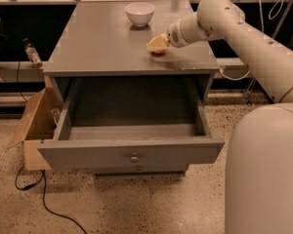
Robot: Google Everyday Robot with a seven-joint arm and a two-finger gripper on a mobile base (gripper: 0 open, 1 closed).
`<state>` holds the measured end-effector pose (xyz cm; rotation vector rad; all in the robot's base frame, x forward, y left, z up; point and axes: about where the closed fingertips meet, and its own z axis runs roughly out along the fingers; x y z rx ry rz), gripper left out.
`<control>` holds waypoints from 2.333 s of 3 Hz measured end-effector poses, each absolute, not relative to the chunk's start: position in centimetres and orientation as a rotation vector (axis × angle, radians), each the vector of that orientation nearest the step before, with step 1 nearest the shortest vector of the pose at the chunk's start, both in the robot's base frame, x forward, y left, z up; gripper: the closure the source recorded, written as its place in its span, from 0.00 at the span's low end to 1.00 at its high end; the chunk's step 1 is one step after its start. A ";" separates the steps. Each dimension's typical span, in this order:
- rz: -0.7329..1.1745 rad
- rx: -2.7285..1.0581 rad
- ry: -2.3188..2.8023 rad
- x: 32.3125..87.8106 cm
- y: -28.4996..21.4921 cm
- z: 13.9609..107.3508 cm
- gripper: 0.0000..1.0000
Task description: Place orange into top drawer
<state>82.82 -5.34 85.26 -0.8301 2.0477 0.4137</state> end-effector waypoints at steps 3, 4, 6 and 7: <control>0.589 -1.033 1.751 73.3 -6.7 91.5 1.00; 0.552 -1.109 1.693 72.6 -6.8 91.5 1.00; 0.611 -1.148 1.720 71.3 -5.7 90.0 1.00; 0.689 -1.189 1.767 67.5 -4.5 88.5 1.00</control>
Offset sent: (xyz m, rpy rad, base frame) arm -0.1277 -0.0484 0.1083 0.1949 -0.3705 0.3819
